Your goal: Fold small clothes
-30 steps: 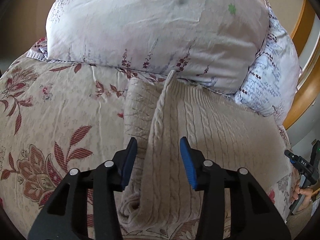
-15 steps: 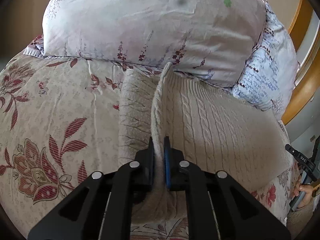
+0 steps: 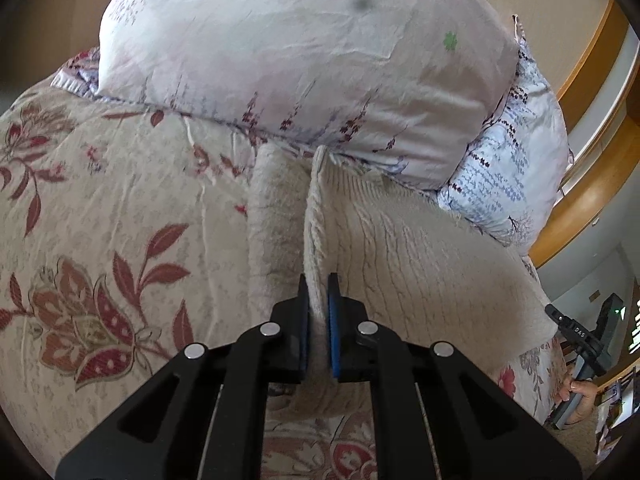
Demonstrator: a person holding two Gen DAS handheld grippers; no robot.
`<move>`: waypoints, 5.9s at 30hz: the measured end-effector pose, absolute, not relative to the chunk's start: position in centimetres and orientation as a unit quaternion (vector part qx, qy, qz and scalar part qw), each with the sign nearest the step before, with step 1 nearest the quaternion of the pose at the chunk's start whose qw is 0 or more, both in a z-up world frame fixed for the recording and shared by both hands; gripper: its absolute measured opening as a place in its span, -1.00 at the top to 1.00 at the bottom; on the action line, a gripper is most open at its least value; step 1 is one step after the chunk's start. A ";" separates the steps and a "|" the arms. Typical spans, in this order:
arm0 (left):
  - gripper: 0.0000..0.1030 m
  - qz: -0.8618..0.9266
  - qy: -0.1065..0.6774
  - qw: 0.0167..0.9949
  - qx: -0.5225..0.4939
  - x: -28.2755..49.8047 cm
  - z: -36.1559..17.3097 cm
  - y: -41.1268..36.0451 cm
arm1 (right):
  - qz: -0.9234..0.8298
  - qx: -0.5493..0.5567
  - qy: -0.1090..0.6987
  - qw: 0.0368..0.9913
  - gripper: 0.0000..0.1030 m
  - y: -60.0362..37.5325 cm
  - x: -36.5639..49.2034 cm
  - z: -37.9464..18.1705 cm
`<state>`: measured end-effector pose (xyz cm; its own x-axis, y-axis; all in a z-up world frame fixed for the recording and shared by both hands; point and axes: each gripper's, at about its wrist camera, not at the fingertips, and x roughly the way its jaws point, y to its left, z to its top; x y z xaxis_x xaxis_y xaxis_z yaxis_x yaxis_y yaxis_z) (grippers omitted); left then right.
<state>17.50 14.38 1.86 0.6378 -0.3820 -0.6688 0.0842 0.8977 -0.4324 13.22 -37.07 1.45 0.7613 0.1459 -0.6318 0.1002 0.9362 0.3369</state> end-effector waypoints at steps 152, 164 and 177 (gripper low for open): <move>-0.44 -0.281 0.429 0.826 -0.235 22.0 0.1 -0.8 | 0.212 0.322 0.443 0.810 0.37 -29.8 24.1 -1.8; -0.72 -0.306 0.418 0.808 -0.281 21.7 0.1 0.1 | 0.140 0.144 0.358 0.912 0.67 -28.5 22.0 4.5; -0.72 -0.324 0.421 0.804 -0.268 21.4 0.3 -0.7 | -0.015 0.141 0.396 0.907 0.67 -37.3 20.3 -0.4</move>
<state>21.38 -0.71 0.35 0.4358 -0.7465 -0.5029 0.2954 0.6464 -0.7035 20.27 -37.33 -0.40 0.6855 0.0841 -0.7232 0.1392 0.9598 0.2437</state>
